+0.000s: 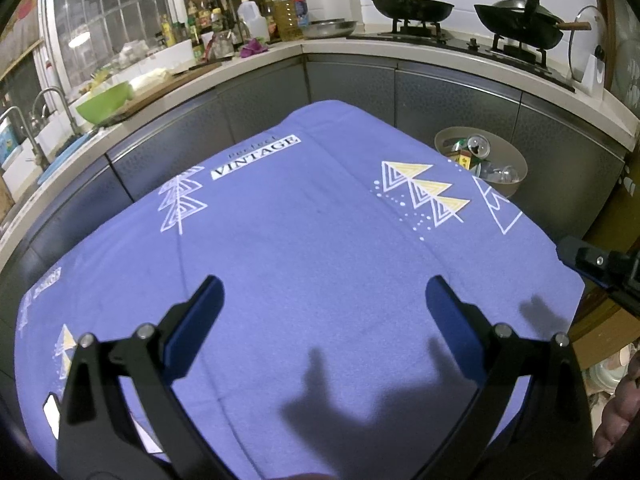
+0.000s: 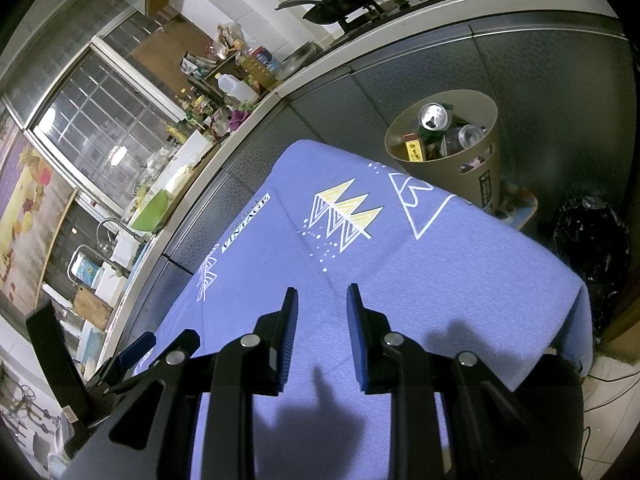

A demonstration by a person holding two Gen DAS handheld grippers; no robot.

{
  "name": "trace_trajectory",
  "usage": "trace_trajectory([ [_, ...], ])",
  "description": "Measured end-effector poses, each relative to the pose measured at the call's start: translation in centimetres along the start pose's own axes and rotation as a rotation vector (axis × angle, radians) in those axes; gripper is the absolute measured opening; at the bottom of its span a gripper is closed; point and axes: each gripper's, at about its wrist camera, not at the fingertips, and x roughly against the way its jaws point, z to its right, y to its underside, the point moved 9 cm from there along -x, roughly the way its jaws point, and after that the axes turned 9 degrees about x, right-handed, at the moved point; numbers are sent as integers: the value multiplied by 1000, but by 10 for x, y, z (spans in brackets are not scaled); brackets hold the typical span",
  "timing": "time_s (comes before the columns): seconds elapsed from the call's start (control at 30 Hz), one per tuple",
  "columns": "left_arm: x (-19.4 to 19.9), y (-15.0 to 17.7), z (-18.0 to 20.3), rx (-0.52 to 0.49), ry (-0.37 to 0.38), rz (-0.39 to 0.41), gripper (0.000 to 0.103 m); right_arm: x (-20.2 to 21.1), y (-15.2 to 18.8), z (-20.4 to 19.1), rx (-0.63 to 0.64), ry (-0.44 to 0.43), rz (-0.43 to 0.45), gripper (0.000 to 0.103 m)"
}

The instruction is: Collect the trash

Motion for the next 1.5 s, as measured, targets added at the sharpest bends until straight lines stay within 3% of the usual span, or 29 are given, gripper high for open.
trace_trajectory([
  [1.03,-6,7,3,3,17,-19,97,-1,0,0,-1,1,-3,22],
  [1.2,-4,7,5,-18,16,12,97,0,1,0,-2,2,-3,22],
  [1.5,-7,9,3,15,45,-30,97,-2,1,0,-2,3,-3,22],
])
